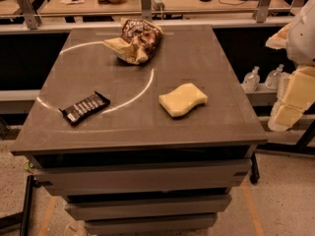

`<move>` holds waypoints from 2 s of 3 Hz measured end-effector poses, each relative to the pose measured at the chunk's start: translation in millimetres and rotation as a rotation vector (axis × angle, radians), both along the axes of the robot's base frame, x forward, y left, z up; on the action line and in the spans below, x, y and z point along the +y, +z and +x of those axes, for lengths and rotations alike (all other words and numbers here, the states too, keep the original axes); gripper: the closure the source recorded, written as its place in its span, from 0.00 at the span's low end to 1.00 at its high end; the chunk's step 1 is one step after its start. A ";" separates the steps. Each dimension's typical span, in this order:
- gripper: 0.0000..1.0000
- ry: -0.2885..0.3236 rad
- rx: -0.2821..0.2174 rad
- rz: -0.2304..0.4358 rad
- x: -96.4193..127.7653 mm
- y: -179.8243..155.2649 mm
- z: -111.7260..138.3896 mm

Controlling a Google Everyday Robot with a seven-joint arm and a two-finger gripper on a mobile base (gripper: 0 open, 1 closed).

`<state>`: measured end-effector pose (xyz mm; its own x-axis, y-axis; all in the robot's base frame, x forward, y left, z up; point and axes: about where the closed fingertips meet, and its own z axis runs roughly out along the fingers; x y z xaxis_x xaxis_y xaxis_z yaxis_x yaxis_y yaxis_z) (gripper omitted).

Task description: Move sponge near rxbar chocolate

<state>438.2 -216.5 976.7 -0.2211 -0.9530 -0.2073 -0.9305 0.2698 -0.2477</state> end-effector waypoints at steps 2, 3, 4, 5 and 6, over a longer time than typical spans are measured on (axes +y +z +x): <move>0.00 0.058 0.012 0.067 7.1 2.1 7.0; 0.00 0.234 0.061 0.225 38.6 2.3 27.1; 0.00 0.374 0.074 0.327 79.0 -0.6 45.9; 0.00 0.373 0.062 0.330 81.2 0.5 48.7; 0.00 0.411 0.104 0.324 93.9 -23.5 74.4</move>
Offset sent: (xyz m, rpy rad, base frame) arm 0.0193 0.0204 0.0060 0.2293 0.0662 0.1984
